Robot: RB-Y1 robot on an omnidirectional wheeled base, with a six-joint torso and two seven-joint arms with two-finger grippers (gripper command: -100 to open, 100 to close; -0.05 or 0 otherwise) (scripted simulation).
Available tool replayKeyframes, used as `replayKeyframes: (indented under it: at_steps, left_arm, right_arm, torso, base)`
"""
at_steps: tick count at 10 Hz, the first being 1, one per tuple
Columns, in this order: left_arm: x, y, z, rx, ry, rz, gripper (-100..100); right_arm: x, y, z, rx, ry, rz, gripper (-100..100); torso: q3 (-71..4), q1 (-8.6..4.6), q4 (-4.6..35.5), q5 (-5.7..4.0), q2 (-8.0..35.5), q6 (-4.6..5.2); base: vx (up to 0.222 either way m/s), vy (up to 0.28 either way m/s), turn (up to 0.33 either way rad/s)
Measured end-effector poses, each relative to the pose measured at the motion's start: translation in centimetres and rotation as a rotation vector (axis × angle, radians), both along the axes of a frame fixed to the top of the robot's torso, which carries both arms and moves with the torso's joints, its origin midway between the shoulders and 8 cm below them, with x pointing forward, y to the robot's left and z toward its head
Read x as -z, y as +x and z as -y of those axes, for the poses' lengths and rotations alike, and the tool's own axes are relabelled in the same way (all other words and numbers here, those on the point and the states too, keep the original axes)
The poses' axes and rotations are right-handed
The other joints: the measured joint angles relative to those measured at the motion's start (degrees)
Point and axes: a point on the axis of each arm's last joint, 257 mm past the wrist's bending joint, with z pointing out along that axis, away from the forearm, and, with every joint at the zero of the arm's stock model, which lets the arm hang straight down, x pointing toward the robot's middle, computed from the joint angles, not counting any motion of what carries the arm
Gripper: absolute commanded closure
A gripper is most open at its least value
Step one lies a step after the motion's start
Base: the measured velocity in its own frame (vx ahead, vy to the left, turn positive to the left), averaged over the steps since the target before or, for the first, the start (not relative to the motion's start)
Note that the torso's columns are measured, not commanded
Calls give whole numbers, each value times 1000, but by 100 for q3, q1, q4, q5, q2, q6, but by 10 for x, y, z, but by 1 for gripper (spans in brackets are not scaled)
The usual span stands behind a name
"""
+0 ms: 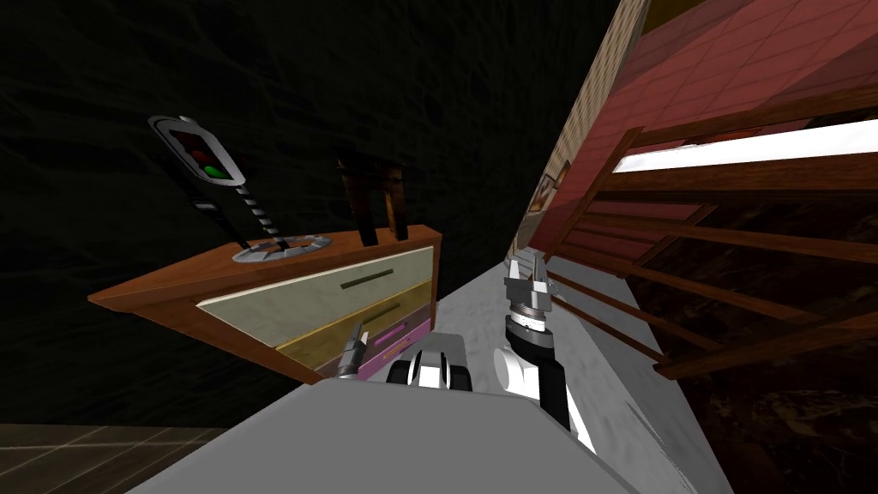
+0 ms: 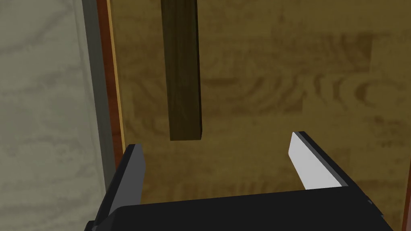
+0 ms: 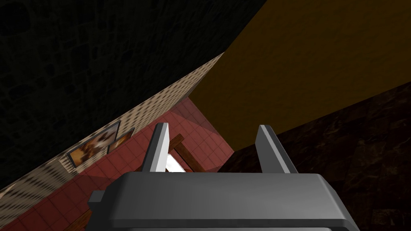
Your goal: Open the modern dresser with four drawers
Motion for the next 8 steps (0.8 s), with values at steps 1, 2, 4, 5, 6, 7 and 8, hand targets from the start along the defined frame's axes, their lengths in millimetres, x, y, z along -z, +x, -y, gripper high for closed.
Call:
replayKeyframes:
  at_steps: [1,2,4,5,6,7,8]
  left_arm:
    - [0,0,1,0,-1,0,-100]
    - [-3,2,-3,-1,1,3,-100]
    - [-7,6,-7,-2,1,1,100]
    - [-4,5,-5,-2,0,0,100]
    - [-9,7,-1,2,5,23,100]
    - [-14,9,0,4,10,39,100]
    - [-17,11,-1,7,12,43,100]
  right_arm:
    - [0,0,0,0,0,0,0]
    - [0,0,0,0,0,0,0]
    - [0,0,0,0,0,0,0]
    - [0,0,0,0,0,0,0]
    - [0,0,0,0,0,0,0]
    - [0,0,0,0,0,0,0]
    - [0,0,0,0,0,0,0]
  torso:
    - [4,3,2,1,5,0]
    - [-3,-6,-1,-1,-8,0]
    - [-7,-14,-4,-3,-12,-1]
    - [1,-12,-1,-1,0,0]
    - [4,20,-32,37,-19,-1]
    - [-13,36,-39,41,-46,-4]
    - [-9,8,-32,27,-28,-7]
  base:
    - [36,-13,-12]
    - [56,-14,-15]
    - [5,0,7]
    - [-42,25,15]
    - [-27,4,-8]
    - [-92,-69,3]
    - [-140,-116,18]
